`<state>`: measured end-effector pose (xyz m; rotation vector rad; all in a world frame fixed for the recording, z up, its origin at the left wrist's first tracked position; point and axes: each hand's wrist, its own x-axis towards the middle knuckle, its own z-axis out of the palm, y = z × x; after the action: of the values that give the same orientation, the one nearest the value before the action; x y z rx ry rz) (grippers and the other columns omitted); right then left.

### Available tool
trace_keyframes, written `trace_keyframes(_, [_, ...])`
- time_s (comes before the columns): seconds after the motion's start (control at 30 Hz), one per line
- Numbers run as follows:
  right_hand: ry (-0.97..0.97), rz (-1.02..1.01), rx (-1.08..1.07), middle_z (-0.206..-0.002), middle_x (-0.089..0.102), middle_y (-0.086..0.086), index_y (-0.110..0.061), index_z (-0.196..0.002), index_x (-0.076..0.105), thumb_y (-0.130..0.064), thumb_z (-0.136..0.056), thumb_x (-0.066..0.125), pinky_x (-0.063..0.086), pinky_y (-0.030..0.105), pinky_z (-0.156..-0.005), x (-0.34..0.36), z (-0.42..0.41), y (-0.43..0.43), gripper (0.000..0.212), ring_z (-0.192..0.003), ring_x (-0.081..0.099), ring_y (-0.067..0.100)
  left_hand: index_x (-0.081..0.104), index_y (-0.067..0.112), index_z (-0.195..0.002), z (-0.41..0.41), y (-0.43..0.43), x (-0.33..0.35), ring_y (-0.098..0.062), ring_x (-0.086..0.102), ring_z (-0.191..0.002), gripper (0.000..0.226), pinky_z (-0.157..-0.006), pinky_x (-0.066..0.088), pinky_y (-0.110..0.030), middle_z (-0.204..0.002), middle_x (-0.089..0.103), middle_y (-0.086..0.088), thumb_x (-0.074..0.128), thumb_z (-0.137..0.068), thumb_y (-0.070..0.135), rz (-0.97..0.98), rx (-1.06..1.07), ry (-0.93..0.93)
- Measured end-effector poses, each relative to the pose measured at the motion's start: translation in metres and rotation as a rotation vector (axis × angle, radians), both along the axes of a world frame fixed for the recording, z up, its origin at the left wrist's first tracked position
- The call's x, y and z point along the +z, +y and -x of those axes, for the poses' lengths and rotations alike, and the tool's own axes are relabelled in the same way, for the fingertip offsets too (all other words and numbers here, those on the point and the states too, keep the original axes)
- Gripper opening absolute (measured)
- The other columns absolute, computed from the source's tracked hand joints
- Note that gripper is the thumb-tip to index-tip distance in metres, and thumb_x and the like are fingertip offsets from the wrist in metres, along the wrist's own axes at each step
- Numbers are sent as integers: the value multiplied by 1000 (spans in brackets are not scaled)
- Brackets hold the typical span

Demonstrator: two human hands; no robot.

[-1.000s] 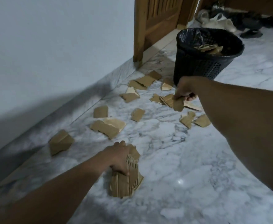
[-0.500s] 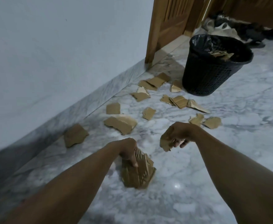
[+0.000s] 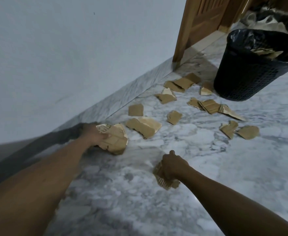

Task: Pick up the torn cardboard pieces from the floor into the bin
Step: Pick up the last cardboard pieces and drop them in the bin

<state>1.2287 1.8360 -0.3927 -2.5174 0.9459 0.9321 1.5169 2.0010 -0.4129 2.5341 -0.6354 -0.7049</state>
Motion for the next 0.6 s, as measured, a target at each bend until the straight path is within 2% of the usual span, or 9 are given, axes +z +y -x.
trace_keyframes(0.1, [-44,81,16,-124,43,14,-9,-126,48,-15,-85,68,51,45,-93,-1,0,-9,46,-116,50,36,64,13,-122,2,11,-18,-22,66,-99,64,-84,54,-31,-116,68,-6,88,-68,37,26,65,64])
trace_keyframes(0.2, [-173,72,-69,-117,52,12,-16,-107,44,-21,-81,71,52,42,-85,11,-3,-33,37,-106,56,32,64,13,-124,8,12,-18,-24,65,-97,87,-79,52,-28,-117,67,-8,83,-55,64,-66,30,30])
trace_keyframes(0.23, [-247,39,-126,-112,55,12,-16,-101,42,-21,-82,70,51,39,-78,16,-3,-42,35,-99,57,31,65,14,-121,9,10,-15,-23,65,-95,87,-75,51,-27,-114,67,-8,82,-54,67,-73,28,18])
trace_keyframes(0.3, [-409,-60,-253,-105,56,11,-12,-101,45,-16,-82,71,44,35,-67,27,-2,-60,32,-88,54,28,66,14,-120,10,5,-12,-22,65,-95,82,-77,51,-26,-113,68,-6,83,-57,62,-81,9,27])
trace_keyframes(0.4, [-545,-254,-482,-99,62,10,-6,-102,61,-18,-75,84,48,35,-63,40,3,-77,37,-85,61,25,57,15,-132,15,-4,-7,-25,60,-115,90,-92,48,-27,-130,62,-9,87,-57,56,-152,-80,22])
trace_keyframes(0.47, [-563,-358,-592,-92,71,12,-6,-92,68,-21,-74,86,52,36,-61,46,8,-84,30,-78,66,24,46,19,-140,16,-7,-10,-26,55,-123,111,-101,48,-34,-139,55,-11,90,-45,54,-147,-98,14])
trace_keyframes(0.53, [-506,-440,-643,-95,75,12,-8,-93,71,-24,-74,86,61,41,-69,51,12,-89,29,-86,71,25,29,13,-149,14,-10,-16,-31,47,-132,125,-106,43,-38,-147,45,-14,93,-47,47,-172,-110,2])
trace_keyframes(0.6, [-306,-491,-606,-102,74,12,-11,-104,70,-30,-76,84,61,47,-75,51,14,-87,36,-96,70,29,41,13,-142,22,-12,-4,-29,52,-126,114,-102,46,-34,-141,51,-13,90,-47,52,-247,-166,-8])
